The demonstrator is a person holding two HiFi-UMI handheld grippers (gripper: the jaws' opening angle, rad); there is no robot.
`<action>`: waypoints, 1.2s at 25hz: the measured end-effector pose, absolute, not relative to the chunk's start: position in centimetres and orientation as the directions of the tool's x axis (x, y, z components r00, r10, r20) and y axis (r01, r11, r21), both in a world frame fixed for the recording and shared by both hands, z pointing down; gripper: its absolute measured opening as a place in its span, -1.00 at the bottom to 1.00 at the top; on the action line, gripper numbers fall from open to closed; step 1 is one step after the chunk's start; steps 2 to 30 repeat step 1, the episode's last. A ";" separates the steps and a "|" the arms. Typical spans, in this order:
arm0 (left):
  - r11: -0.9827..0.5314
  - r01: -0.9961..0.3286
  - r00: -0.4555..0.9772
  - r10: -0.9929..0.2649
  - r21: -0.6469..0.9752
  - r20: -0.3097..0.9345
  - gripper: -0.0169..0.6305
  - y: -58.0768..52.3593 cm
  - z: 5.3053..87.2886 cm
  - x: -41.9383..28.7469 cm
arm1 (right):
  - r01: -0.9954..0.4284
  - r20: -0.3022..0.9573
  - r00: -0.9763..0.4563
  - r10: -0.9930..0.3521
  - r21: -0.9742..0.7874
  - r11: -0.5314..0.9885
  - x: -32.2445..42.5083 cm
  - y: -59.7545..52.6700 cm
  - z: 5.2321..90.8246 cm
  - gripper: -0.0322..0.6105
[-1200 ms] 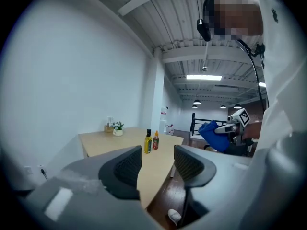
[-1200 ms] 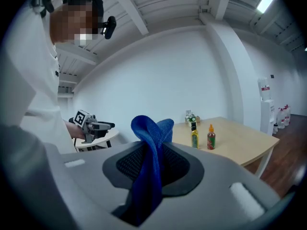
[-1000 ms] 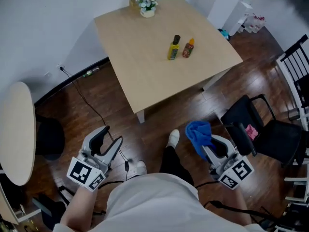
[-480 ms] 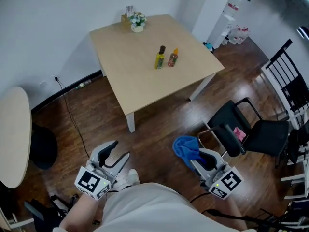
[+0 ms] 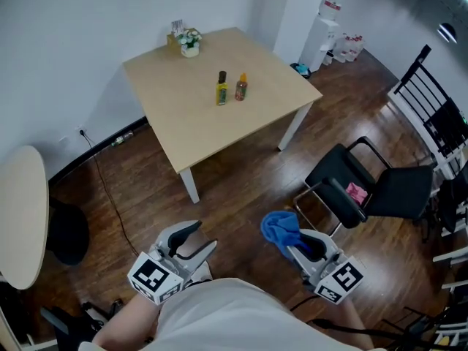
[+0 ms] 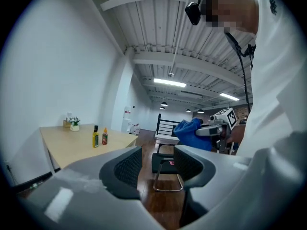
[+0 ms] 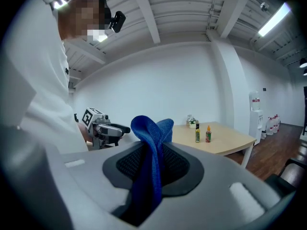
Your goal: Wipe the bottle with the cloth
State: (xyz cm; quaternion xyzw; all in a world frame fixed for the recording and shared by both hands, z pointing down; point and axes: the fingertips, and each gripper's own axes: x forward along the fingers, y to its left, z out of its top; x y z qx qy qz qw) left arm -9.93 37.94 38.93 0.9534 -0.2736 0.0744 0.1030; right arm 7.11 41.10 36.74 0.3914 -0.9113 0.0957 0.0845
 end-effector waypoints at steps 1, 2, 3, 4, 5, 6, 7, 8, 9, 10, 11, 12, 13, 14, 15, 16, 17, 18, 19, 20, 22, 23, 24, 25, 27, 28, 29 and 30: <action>-0.836 -0.523 0.848 -0.490 0.166 0.201 -0.28 38.7 39.0 -9.2 | -0.731 0.227 -0.678 -0.699 -0.110 0.673 7.5 41.7 36.8 -0.59; -0.836 -0.523 0.848 -0.490 0.166 0.201 -0.28 38.7 39.0 -9.2 | -0.731 0.227 -0.678 -0.699 -0.110 0.673 7.5 41.7 36.8 -0.59; -0.836 -0.523 0.848 -0.490 0.166 0.201 -0.28 38.7 39.0 -9.2 | -0.731 0.227 -0.678 -0.699 -0.110 0.673 7.5 41.7 36.8 -0.59; -0.836 -0.523 0.848 -0.490 0.166 0.201 -0.28 38.7 39.0 -9.2 | -0.731 0.227 -0.678 -0.699 -0.110 0.673 7.5 41.7 36.8 -0.59; -0.836 -0.523 0.848 -0.490 0.166 0.201 -0.28 38.7 39.0 -9.2 | -0.731 0.227 -0.678 -0.699 -0.110 0.673 7.5 41.7 36.8 -0.59; -0.836 -0.523 0.848 -0.490 0.166 0.201 -0.28 38.7 39.0 -9.2 | -0.731 0.227 -0.678 -0.699 -0.110 0.673 7.5 41.7 36.8 -0.59; -0.836 -0.523 0.848 -0.490 0.166 0.201 -0.28 38.7 39.0 -9.2 | -0.731 0.227 -0.678 -0.699 -0.110 0.673 7.5 41.7 36.8 -0.59; -0.836 -0.523 0.848 -0.490 0.166 0.201 -0.28 38.7 39.0 -9.2 | -0.731 0.227 -0.678 -0.699 -0.110 0.673 7.5 41.7 36.8 -0.59; -0.836 -0.523 0.848 -0.490 0.166 0.201 -0.28 38.7 39.0 -9.2 | -0.731 0.227 -0.678 -0.699 -0.110 0.673 7.5 41.7 36.8 -0.59; -0.836 -0.523 0.848 -0.490 0.166 0.201 -0.28 38.7 39.0 -9.2 | -0.731 0.227 -0.678 -0.699 -0.110 0.673 7.5 41.7 36.8 -0.59; -0.836 -0.523 0.848 -0.490 0.166 0.201 -0.28 38.7 39.0 -9.2 | -0.731 0.227 -0.678 -0.699 -0.110 0.673 7.5 41.7 36.8 -0.59; -0.836 -0.523 0.848 -0.490 0.166 0.201 -0.28 38.7 39.0 -9.2 | -0.731 0.227 -0.678 -0.699 -0.110 0.673 7.5 41.7 36.8 -0.59; -0.836 -0.523 0.848 -0.490 0.166 0.201 -0.28 38.7 39.0 -9.2 | -0.731 0.227 -0.678 -0.699 -0.110 0.673 7.5 41.7 36.8 -0.59; -0.836 -0.523 0.848 -0.490 0.166 0.201 -0.28 38.7 39.0 -9.2 | -0.731 0.227 -0.678 -0.699 -0.110 0.673 7.5 41.7 36.8 -0.59; -0.836 -0.523 0.848 -0.490 0.166 0.201 -0.28 38.7 39.0 -9.2 | -0.731 0.227 -0.678 -0.699 -0.110 0.673 7.5 41.7 36.8 -0.59; -0.836 -0.523 0.848 -0.490 0.166 0.201 -0.28 38.7 39.0 -9.2 | -0.731 0.227 -0.678 -0.699 -0.110 0.673 7.5 41.7 36.8 -0.59; -0.836 -0.523 0.848 -0.490 0.166 0.201 -0.28 38.7 39.0 -9.2 | -0.731 0.227 -0.678 -0.699 -0.110 0.673 7.5 41.7 36.8 -0.59; -0.836 -0.523 0.848 -0.490 0.166 0.201 -0.28 38.7 39.0 -9.2 | -0.731 0.227 -0.678 -0.699 -0.110 0.673 7.5 41.7 36.8 -0.59; -0.836 -0.523 0.848 -0.490 0.166 0.201 -0.28 38.7 39.0 -9.2 | -0.731 0.227 -0.678 -0.699 -0.110 0.673 7.5 41.7 36.8 -0.59; -0.836 -0.523 0.848 -0.490 0.166 0.201 -0.28 38.7 39.0 -9.2 | -0.731 0.227 -0.678 -0.699 -0.110 0.673 7.5 41.7 36.8 -0.59; -0.836 -0.523 0.848 -0.490 0.166 0.201 -0.28 38.7 39.0 -9.2 | -0.731 0.227 -0.678 -0.699 -0.110 0.673 7.5 41.7 36.8 -0.59; -0.836 -0.523 0.848 -0.490 0.166 0.201 -0.28 38.7 39.0 -9.2 | -0.731 0.227 -0.678 -0.699 -0.110 0.673 7.5 41.7 36.8 -0.59; -0.836 -0.523 0.848 -0.490 0.166 0.201 -0.28 38.7 39.0 -9.2 | -0.731 0.227 -0.678 -0.699 -0.110 0.673 7.5 41.7 36.8 -0.59; -0.836 -0.523 0.848 -0.490 0.166 0.201 -0.28 38.7 39.0 -9.2 | -0.731 0.227 -0.678 -0.699 -0.110 0.673 7.5 41.7 36.8 -0.59; -0.836 -0.523 0.848 -0.490 0.166 0.201 -0.28 38.7 39.0 -9.2 | -0.731 0.227 -0.678 -0.699 -0.110 0.673 7.5 41.7 36.8 -0.59; -0.836 -0.523 0.848 -0.490 0.166 0.201 -0.28 38.7 39.0 -9.2 | -0.731 0.227 -0.678 -0.699 -0.110 0.673 7.5 41.7 36.8 -0.59; -0.836 -0.523 0.848 -0.490 0.166 0.201 -0.28 38.7 39.0 -9.2 | -0.731 0.227 -0.678 -0.699 -0.110 0.673 7.5 41.7 36.8 -0.59; -0.836 -0.523 0.848 -0.490 0.166 0.201 -0.28 38.7 39.0 -9.2 | -0.731 0.227 -0.678 -0.699 -0.110 0.673 7.5 41.7 36.8 -0.59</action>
